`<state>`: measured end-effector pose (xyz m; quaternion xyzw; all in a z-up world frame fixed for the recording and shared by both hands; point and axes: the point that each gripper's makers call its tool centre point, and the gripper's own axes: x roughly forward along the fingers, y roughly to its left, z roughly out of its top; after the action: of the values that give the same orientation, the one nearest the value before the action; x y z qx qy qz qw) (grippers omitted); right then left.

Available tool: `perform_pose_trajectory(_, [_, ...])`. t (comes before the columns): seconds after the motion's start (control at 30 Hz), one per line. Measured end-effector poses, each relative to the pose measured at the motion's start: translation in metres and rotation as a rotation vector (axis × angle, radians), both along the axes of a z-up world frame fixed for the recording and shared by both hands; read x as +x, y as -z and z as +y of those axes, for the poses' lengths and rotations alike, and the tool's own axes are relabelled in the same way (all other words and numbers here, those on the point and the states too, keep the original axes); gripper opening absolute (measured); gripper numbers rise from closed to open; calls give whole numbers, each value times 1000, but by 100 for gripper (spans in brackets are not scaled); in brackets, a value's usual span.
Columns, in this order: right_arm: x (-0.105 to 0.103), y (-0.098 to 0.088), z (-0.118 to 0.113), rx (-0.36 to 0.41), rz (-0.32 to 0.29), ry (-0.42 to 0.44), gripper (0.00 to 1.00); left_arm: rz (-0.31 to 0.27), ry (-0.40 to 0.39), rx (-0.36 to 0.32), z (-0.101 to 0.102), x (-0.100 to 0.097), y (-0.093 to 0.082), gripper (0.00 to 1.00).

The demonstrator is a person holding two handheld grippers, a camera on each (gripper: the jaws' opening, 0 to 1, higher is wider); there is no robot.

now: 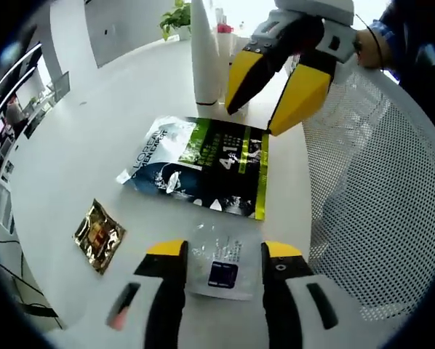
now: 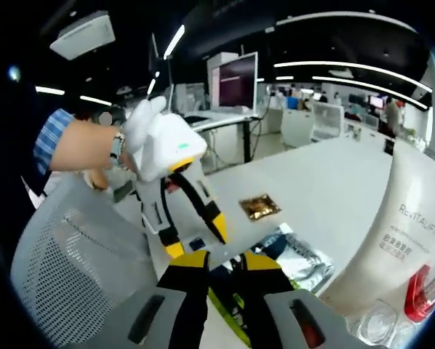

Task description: Arrange the skincare products in the storage area until every visible bottle or jar stands upright without overlapping.

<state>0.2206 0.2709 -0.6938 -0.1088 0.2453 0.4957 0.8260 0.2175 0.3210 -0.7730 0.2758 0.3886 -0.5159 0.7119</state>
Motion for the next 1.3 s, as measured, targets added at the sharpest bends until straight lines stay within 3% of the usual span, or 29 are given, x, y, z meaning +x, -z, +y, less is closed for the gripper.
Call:
perform_pose_trajectory(0.13, [0, -1, 1, 2, -4, -4, 12, 32, -49, 38, 4, -1, 0, 46])
perform_pose_trajectory(0.3, [-1, 0, 1, -3, -8, -10, 14, 11, -104, -41, 4, 4, -17, 48])
perform_pose_trajectory(0.47, [-1, 0, 2, -2, -10, -15, 14, -11, -136, -54, 11, 12, -23, 47])
perform_pose_trajectory(0.53, [-1, 0, 2, -6, -9, -15, 13, -10, -104, -32, 11, 10, -20, 48])
perform_pose_trajectory(0.63, [-1, 1, 1, -11, -12, -13, 13, -17, -32, 65, 14, 9, -7, 47])
perform_pose_trajectory(0.77, [0, 2, 0, -19, -16, -7, 12, 64, 24, 107, 13, -4, 6, 46])
perform_pose_trajectory(0.8, [1, 2, -1, -22, -17, -6, 11, 31, 39, 78, 9, -2, 1, 45])
perform_pose_trajectory(1.1, [2, 3, -2, -34, -28, -4, 10, 23, 130, 75, 5, -5, 1, 39])
perform_pose_trajectory(1.3, [1, 6, -2, -46, -26, -8, 9, 23, 129, 75, 4, -2, 1, 39])
